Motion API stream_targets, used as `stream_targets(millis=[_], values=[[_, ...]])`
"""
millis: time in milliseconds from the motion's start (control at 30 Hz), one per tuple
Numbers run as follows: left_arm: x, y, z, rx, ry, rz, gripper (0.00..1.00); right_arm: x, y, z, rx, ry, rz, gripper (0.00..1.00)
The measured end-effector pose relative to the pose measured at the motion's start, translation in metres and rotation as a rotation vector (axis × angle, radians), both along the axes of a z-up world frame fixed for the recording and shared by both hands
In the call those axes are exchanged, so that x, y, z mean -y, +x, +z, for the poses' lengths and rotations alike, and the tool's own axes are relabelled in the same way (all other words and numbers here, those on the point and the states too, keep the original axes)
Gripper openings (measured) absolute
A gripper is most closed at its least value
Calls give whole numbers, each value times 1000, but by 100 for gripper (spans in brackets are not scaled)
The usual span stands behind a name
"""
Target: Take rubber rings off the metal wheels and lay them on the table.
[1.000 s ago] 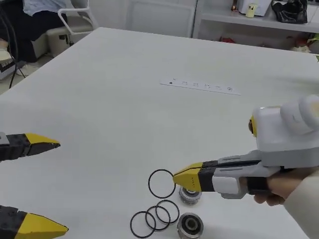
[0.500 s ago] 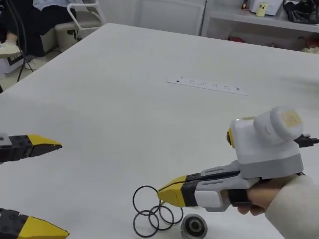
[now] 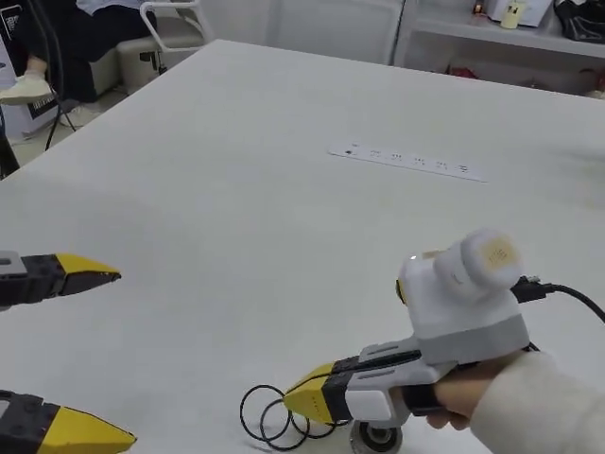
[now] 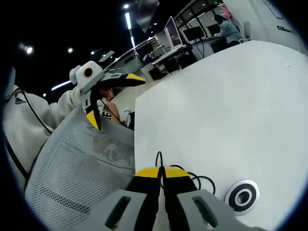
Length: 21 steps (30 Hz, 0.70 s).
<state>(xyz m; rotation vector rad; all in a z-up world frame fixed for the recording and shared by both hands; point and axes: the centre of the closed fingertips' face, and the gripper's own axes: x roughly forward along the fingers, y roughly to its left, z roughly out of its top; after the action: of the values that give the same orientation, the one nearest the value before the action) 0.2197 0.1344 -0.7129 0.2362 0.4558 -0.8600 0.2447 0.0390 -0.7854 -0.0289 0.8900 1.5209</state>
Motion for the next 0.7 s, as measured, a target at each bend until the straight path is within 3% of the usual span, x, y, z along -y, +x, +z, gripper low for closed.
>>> stream_targets(millis=[467,700], values=[[0,1,0,-6,5,0,85,-9,8,-7,-47,15,-72,0],[0,2,1,-2,4,-1,85,-10,9,-12,-30,0,-82,0]])
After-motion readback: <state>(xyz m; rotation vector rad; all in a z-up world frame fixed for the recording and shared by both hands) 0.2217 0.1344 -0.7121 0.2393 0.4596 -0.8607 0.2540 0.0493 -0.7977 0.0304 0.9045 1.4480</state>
